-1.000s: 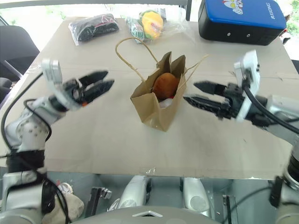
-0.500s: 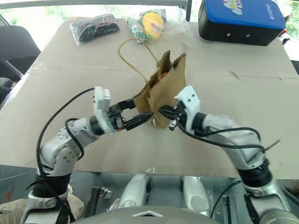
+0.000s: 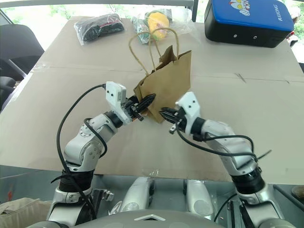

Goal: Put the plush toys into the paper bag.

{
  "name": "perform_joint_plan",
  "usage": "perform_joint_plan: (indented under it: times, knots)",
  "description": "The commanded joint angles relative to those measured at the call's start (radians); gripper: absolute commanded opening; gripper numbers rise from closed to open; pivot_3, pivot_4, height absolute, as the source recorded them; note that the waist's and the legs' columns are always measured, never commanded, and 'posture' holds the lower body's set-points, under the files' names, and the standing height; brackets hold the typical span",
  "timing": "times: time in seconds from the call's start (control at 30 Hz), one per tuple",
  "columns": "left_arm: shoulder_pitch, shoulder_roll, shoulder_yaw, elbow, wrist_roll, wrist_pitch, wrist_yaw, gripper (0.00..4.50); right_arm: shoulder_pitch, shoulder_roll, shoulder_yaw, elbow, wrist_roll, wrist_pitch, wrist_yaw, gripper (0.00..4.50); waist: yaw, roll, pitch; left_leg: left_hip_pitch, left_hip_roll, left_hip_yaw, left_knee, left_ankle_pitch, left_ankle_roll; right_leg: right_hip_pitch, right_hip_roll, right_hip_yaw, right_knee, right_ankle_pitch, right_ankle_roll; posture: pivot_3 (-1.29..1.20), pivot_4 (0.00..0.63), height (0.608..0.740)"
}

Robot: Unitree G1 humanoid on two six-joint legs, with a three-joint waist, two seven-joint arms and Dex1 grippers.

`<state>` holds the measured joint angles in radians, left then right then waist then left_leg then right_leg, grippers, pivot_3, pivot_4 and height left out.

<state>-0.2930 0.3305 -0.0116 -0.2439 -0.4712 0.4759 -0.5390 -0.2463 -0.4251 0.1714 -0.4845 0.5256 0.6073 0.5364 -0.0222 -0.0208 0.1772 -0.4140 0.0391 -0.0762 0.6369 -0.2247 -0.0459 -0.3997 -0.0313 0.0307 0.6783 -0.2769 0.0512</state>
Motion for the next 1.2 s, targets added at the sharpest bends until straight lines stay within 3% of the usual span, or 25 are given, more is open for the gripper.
perform_joint_plan:
  times: [0.03, 0.17, 0.2, 0.27, 0.4, 0.5, 0.6, 0.7, 0.73, 0.93, 1.03, 1.2]
  knots:
    - [-0.065, 0.104, 0.053, 0.072, -0.045, -0.103, -0.235, 0.01, 0.083, -0.106, -0.137, -0.163, 0.037, -0.039, 0.068, 2.19, 0.001, 0.000, 0.000, 0.001, 0.000, 0.000, 0.000, 0.000, 0.000, 0.000, 0.001, 0.000, 0.000, 0.000, 0.000, 0.00, 0.150, 0.740]
    - [-0.203, 0.251, 0.051, 0.310, -0.061, -0.235, -0.615, 0.00, 0.206, -0.217, -0.290, -0.229, 0.069, -0.068, 0.138, 4.24, 0.004, 0.000, 0.000, 0.001, 0.000, 0.000, 0.000, 0.000, 0.000, 0.000, 0.001, -0.001, 0.000, 0.000, 0.000, 0.00, 0.150, 0.740]
    - [-0.278, 0.281, 0.033, 0.438, -0.026, -0.313, -0.718, 0.00, 0.253, -0.250, -0.338, -0.245, 0.052, -0.098, 0.167, 4.47, 0.007, 0.000, 0.000, 0.001, 0.000, 0.000, 0.000, 0.000, 0.000, 0.000, 0.001, -0.001, -0.001, 0.000, 0.000, 0.00, 0.150, 0.740]
    - [-0.446, 0.315, -0.015, 0.707, 0.021, -0.419, -0.968, 0.00, 0.343, -0.300, -0.450, -0.266, 0.070, -0.105, 0.210, 4.47, 0.011, 0.000, 0.000, 0.000, 0.000, 0.000, 0.000, 0.000, 0.000, 0.000, 0.000, -0.002, -0.001, 0.000, 0.000, 0.00, 0.150, 0.740]
    - [-0.665, 0.237, -0.093, 1.113, 0.182, -0.705, -1.049, 0.00, 0.423, -0.333, -0.574, -0.256, 0.068, -0.105, 0.223, 4.47, 0.015, -0.001, 0.000, -0.001, -0.001, -0.001, 0.001, 0.000, 0.000, 0.003, -0.001, -0.004, -0.003, 0.000, 0.000, 0.00, 0.150, 0.740]
    - [-0.750, 0.196, -0.081, 1.306, 0.236, -0.789, -1.057, 1.09, 0.435, -0.339, -0.596, -0.240, 0.064, -0.112, 0.230, 4.50, 0.004, -0.001, 0.000, -0.001, -0.001, -0.001, 0.002, 0.000, 0.000, 0.004, -0.001, -0.003, -0.004, 0.000, 0.000, 0.00, 0.150, 0.740]
    - [-0.792, 0.188, -0.018, 1.350, 0.208, -0.739, -1.032, 2.51, 0.431, -0.344, -0.601, -0.228, 0.061, -0.117, 0.239, 4.50, -0.015, -0.002, 0.001, 0.000, -0.001, -0.002, 0.001, 0.000, 0.000, 0.003, 0.000, -0.003, -0.003, 0.000, 0.000, 0.00, 0.150, 0.740]
    - [-0.754, 0.235, 0.027, 1.264, 0.173, -0.596, -1.042, 3.96, 0.421, -0.345, -0.608, -0.217, 0.067, -0.125, 0.245, 4.50, -0.023, -0.002, 0.001, 0.000, -0.001, -0.003, 0.001, 0.000, 0.000, 0.003, 0.000, -0.004, 0.000, 0.000, 0.000, 0.00, 0.150, 0.740]
    - [-0.718, 0.259, 0.040, 1.199, 0.160, -0.534, -1.027, 4.15, 0.419, -0.345, -0.610, -0.211, 0.064, -0.129, 0.248, 4.50, -0.028, -0.001, 0.001, 0.000, -0.001, -0.003, 0.001, 0.000, 0.000, 0.003, 0.000, -0.003, 0.000, 0.000, 0.000, 0.00, 0.150, 0.740]
    - [-0.302, 0.409, 0.211, 0.466, -0.038, 0.015, -0.762, 4.15, 0.442, -0.370, -0.660, -0.157, 0.079, -0.145, 0.313, 4.50, -0.035, 0.000, 0.001, 0.001, 0.001, -0.002, 0.000, 0.000, 0.000, 0.003, -0.001, -0.003, 0.000, 0.000, 0.000, 0.00, 0.150, 0.740]
    - [-0.016, 0.423, 0.358, 0.162, -0.123, 0.146, -0.628, 4.15, 0.455, -0.378, -0.696, -0.114, 0.071, -0.156, 0.332, 4.50, -0.021, 0.000, 0.001, 0.001, 0.001, -0.002, 0.000, 0.000, 0.000, 0.004, -0.002, -0.003, 0.000, 0.000, 0.000, 0.00, 0.150, 0.740]
    - [0.254, 0.370, 0.483, -0.128, -0.214, 0.245, -0.447, 4.15, 0.482, -0.393, -0.727, -0.053, 0.047, -0.189, 0.375, 4.50, 0.012, -0.001, 0.001, 0.002, 0.000, -0.002, 0.001, 0.000, 0.000, 0.005, -0.002, -0.003, 0.000, 0.000, 0.000, 0.00, 0.150, 0.740]
